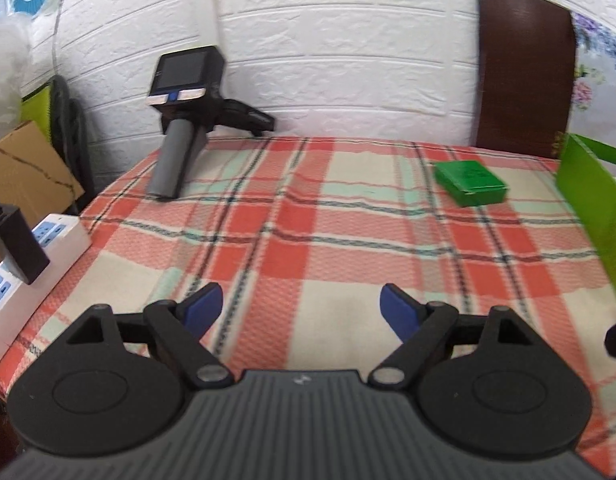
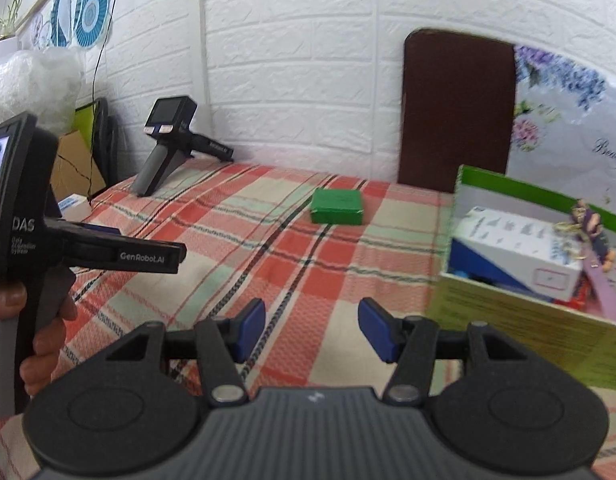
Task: Organize objects
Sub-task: 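Move the right gripper to the green card box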
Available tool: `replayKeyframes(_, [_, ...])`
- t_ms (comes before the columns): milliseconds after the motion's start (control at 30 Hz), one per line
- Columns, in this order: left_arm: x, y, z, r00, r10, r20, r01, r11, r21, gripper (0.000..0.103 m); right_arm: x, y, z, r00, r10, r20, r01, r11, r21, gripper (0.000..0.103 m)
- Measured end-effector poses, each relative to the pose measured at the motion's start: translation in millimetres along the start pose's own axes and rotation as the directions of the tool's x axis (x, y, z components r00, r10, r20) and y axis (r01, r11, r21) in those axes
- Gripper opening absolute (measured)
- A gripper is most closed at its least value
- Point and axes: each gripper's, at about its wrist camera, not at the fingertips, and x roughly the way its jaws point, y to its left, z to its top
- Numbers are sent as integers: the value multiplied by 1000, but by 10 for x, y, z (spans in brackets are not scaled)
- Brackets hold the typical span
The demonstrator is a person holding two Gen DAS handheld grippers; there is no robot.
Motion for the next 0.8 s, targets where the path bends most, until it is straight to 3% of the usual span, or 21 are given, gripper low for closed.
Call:
replayKeyframes(67, [98,99,-93,1000,15,8,-15,1000,-25,88,193,-10,90,1000,6,-9,-6,1000,12,57])
replayKeyframes(167, [126,207,-126,999,-25,27,27,995,-94,88,549,-48,310,1000,-18,-4,18,1000,24,62])
replayKeyframes(267, [113,121,-158,998,-25,51,28,998,-58,88,974,-116,558,999,-54,-6,55,997,53,77])
replayKeyframes(300, [102,100,-160,998,-27,61,30,998,-49,88,1115,-144,636,998,-70,-5,70,995,67,78])
replayKeyframes(433, [137,150,-176,998,-43,54,47,996,-74,88,1657,-223,850,992,-119,-44,122,989,82,78])
replayKeyframes(533, [156,177,-174,998,-52,47,56,994,-94,88,1969,-309,846,985,-132,-111,143,986,91,67])
replayKeyframes(667, [160,178,-168,998,-54,45,58,994,-96,88,1880,-287,727,991,-107,-84,114,991,72,63])
replayKeyframes(800, [176,190,-162,997,-65,38,69,992,-103,88,1494,-169,486,995,-54,-79,56,998,18,63])
